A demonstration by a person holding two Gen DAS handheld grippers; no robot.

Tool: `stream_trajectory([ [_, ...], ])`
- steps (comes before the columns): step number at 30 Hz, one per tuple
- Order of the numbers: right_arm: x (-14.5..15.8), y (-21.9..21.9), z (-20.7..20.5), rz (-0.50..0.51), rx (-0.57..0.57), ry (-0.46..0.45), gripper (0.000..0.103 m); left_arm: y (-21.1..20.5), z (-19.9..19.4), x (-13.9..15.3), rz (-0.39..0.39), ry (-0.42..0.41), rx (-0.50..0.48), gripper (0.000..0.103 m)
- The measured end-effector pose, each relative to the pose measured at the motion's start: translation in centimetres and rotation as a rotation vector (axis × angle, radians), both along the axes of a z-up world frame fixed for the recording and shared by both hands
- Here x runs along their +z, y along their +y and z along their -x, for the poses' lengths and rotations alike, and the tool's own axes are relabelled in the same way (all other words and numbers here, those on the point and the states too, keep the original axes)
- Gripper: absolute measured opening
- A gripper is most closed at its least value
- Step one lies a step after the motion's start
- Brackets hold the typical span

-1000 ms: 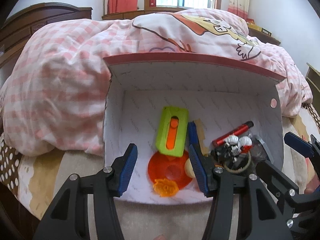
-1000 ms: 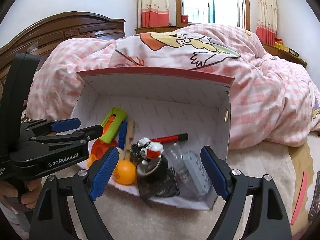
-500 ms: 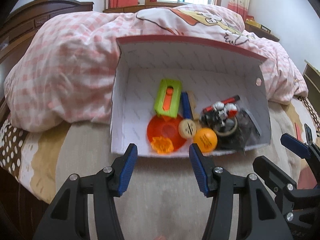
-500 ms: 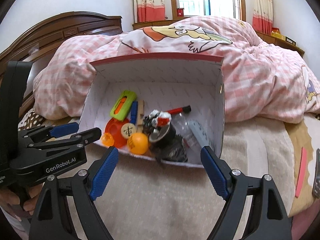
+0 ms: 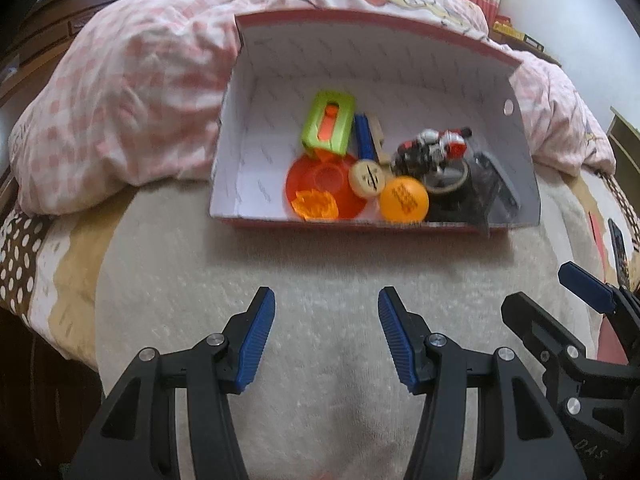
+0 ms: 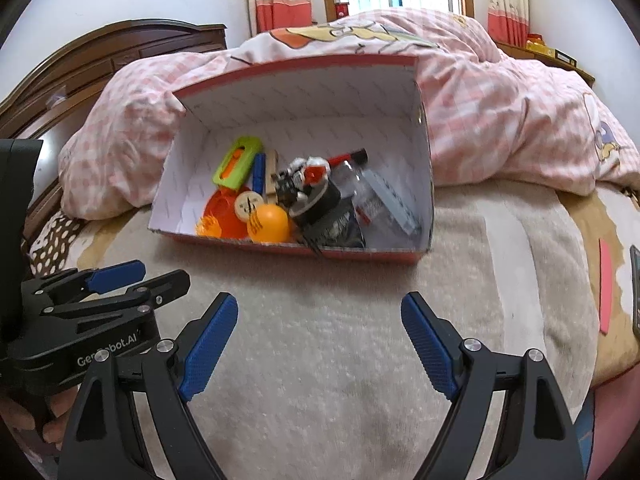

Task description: Organize objects

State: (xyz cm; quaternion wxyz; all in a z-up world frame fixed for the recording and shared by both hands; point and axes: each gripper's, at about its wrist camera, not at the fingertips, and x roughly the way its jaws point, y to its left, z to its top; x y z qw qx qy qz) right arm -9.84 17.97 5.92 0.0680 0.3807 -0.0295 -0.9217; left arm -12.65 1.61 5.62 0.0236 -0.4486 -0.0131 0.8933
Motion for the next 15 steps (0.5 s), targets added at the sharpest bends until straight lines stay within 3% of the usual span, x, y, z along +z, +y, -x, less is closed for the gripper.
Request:
stream_trajectory([
  [15,-1.6,0.3,-0.1,0.02,-0.016,-0.034,0.086,0.7,0.0,-1.5,0.007,-0.031,-0.001,0.054],
])
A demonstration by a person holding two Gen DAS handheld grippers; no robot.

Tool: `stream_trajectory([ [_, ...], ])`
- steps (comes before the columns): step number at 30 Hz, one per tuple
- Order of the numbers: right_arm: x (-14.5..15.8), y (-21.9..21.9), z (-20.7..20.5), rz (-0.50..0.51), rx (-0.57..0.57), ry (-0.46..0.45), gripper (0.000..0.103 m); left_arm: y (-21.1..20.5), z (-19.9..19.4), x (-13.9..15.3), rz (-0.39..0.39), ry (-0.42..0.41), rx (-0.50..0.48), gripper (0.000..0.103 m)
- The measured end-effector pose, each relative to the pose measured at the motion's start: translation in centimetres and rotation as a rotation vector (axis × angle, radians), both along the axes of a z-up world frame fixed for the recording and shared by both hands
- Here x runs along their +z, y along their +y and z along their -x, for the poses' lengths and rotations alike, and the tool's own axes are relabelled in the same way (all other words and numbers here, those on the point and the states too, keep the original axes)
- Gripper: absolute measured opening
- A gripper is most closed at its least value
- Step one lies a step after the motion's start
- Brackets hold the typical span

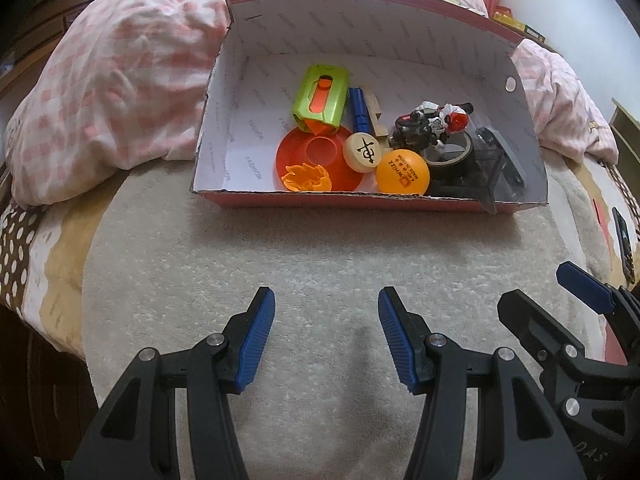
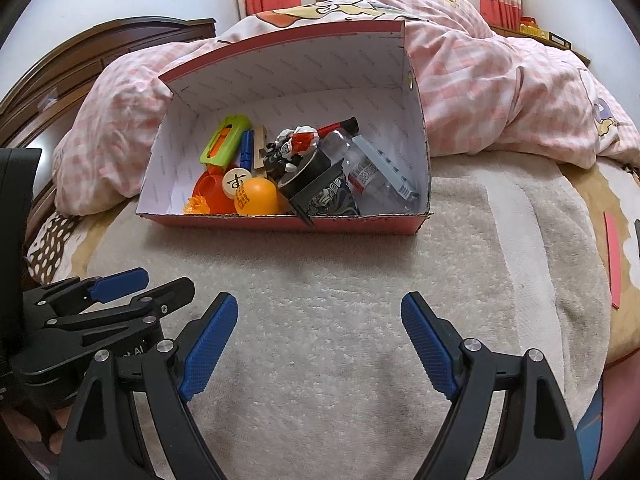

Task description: Organize objects

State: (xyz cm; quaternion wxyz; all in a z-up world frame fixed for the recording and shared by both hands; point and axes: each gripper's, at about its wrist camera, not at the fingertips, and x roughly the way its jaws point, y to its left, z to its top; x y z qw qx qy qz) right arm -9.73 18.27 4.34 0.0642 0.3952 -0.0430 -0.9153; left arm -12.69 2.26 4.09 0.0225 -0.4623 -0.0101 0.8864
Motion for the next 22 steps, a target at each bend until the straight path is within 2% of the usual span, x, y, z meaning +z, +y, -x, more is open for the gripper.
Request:
stream_trajectory([
  [22,-0.16,-0.02,-0.02,0.0,-0.001,-0.003,0.086,0.01,0.08,-0.09,0.0,-0.006,-0.004,0.054],
])
